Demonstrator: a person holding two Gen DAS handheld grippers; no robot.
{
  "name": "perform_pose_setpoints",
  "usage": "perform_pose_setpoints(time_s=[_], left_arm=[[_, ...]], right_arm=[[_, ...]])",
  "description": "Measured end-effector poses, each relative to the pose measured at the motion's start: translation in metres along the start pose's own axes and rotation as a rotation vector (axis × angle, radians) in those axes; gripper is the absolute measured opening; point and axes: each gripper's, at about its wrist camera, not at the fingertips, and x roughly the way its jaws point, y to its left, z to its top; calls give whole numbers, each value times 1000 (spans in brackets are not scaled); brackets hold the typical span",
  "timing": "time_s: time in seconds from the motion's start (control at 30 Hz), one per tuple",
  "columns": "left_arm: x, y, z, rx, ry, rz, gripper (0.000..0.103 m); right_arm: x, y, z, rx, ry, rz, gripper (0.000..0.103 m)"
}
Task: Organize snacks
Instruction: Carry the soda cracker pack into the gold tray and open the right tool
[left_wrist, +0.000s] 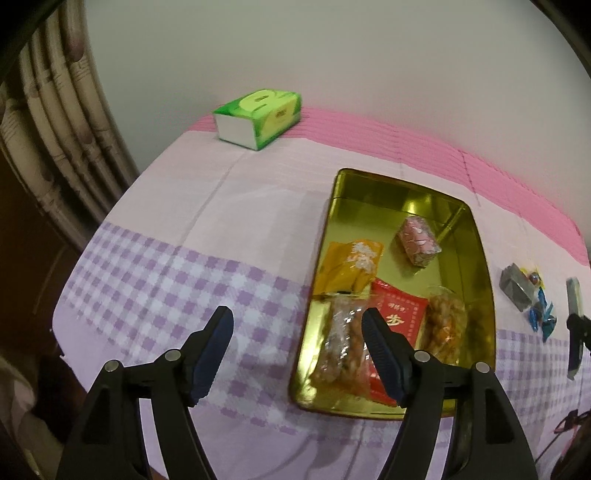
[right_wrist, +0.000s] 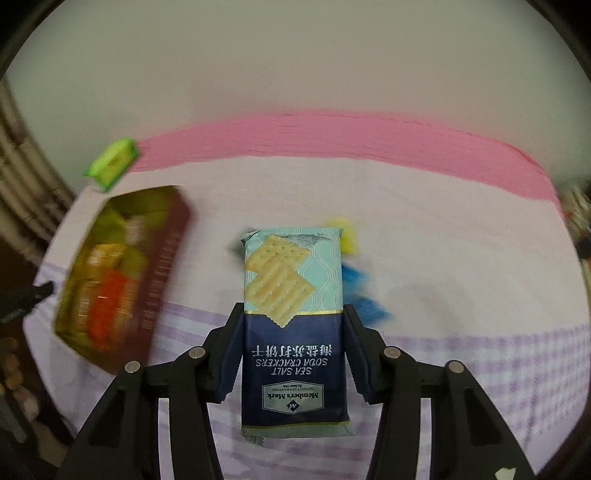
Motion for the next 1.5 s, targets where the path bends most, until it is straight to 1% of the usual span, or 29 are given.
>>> perform_pose_setpoints(time_s=[0.07, 0.2, 0.3, 0.37, 0.47, 0.57, 0.67, 0.73, 0.9, 1.07, 1.27, 1.37, 1.43, 1.5], left_arm=[[-2, 4, -3, 1, -1, 22, 72], [-6, 15, -9, -24, -1, 27, 72], [-5, 26, -12, -52, 3, 54, 72], [-4, 35, -11, -78, -2, 73, 72], [-5, 46, -10, -118, -4, 75, 72], [-1, 56, -10, -159, 15, 77, 72], [0, 61, -10, -178, 23, 74, 72], [1, 60, -11, -177, 28, 85, 72], [5, 60, -11, -171, 37, 89, 72], [6, 60, -12, -175, 46, 86, 72], [8, 58, -13, -170, 49, 83, 72], [8, 57, -13, -168, 52, 77, 72], [8, 56, -13, -167, 53, 74, 72], [9, 56, -13, -166, 52, 66, 72]], right_arm=[[2, 25, 7, -25, 3, 44, 47], [8, 74, 14, -73, 17, 118, 47], [18, 105, 14, -101, 40, 155, 47], [25, 123, 19, -121, 53, 163, 47], [32, 143, 22, -146, 66, 176, 47], [42, 161, 27, -154, 75, 184, 47], [50, 172, 28, -154, 84, 182, 47], [58, 178, 29, -151, 100, 186, 47], [74, 188, 26, -162, 123, 160, 47], [85, 193, 19, -184, 148, 148, 47], [95, 189, 12, -176, 174, 138, 48], [94, 191, 10, -197, 171, 133, 50], [95, 191, 10, -193, 175, 147, 54], [94, 189, 10, -186, 176, 162, 54]])
